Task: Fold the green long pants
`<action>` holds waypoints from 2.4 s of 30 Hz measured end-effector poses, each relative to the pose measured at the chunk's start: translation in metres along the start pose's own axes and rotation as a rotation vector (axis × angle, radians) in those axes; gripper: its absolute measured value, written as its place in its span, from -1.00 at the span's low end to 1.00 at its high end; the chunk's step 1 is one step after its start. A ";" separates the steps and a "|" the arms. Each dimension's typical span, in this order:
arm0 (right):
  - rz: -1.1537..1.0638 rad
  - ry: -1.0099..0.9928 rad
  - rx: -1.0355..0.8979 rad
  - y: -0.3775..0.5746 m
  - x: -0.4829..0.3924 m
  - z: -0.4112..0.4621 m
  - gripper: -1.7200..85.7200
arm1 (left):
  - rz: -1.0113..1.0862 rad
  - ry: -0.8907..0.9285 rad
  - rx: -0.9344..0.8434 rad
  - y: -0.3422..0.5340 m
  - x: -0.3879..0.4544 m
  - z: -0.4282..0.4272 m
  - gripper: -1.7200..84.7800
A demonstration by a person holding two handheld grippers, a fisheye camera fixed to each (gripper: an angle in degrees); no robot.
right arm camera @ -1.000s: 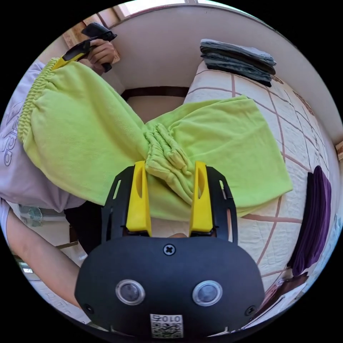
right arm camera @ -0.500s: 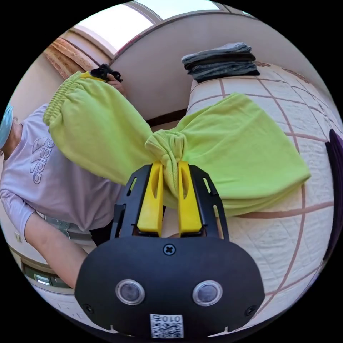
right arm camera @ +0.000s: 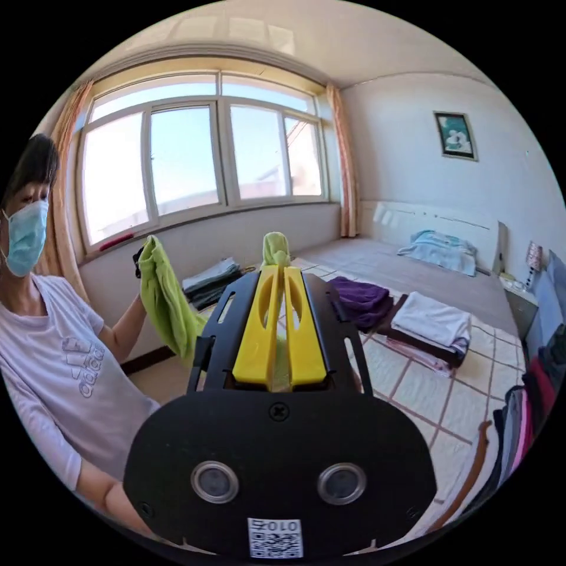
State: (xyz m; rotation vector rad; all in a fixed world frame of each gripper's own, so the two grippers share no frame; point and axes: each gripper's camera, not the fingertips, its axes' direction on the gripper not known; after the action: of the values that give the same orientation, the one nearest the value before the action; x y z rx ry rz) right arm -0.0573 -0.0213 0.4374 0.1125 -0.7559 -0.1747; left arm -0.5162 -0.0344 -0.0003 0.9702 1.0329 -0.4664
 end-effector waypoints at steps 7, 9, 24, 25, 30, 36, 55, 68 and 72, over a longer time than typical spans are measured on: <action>0.205 0.625 -0.082 -0.021 0.075 -0.048 -0.88 | -0.273 -0.156 -0.090 0.025 -0.126 0.077 -0.85; 0.295 0.757 -0.139 -0.011 0.118 -0.050 -0.88 | -0.309 -0.213 -0.067 0.044 -0.154 0.090 -0.85; 0.363 0.243 -0.402 0.175 0.110 0.014 -0.73 | -0.600 -0.557 -0.436 0.206 -0.200 0.057 -0.91; 0.330 0.220 -0.378 0.175 0.099 0.014 -0.70 | -0.561 -0.539 -0.547 0.205 -0.195 0.088 -0.88; 0.180 -0.088 -0.341 0.175 0.039 0.006 -0.58 | -0.413 -0.519 -0.887 0.226 -0.175 0.206 -0.79; 0.157 -0.021 -0.493 0.194 0.001 0.031 -0.57 | -0.523 -0.533 -1.071 0.294 -0.185 0.275 -0.75; 0.554 0.383 -0.641 0.099 0.190 0.079 -0.87 | -0.692 -0.548 -0.713 0.267 -0.283 0.330 -0.95; 0.178 0.578 -0.236 0.023 0.078 0.009 -0.86 | -0.194 -0.571 -0.604 0.211 -0.117 0.248 -0.84; 0.445 0.378 -0.657 0.130 0.106 0.011 -0.85 | -0.578 -0.422 -0.871 0.318 -0.095 0.183 -0.84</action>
State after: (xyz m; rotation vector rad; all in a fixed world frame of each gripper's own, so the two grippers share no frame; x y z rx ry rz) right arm 0.0260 0.0847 0.5385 -0.6284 -0.3042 0.0302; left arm -0.2372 -0.0337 0.2566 -0.2144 0.9707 -0.5814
